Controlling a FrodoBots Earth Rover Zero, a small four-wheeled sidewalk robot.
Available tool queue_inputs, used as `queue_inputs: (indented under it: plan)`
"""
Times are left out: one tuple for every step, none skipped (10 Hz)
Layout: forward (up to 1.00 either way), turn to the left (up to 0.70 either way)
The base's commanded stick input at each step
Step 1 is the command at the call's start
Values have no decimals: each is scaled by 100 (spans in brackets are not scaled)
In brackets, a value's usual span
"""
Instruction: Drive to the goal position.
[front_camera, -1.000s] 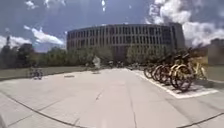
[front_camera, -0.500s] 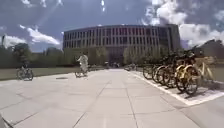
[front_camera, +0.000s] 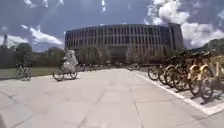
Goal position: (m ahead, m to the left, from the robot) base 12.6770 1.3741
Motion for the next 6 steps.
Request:
queue_inputs:
  plan:
    - [70,-8]
    - [70,10]
    - [70,12]
    - [70,7]
    - [70,0]
    - [70,-17]
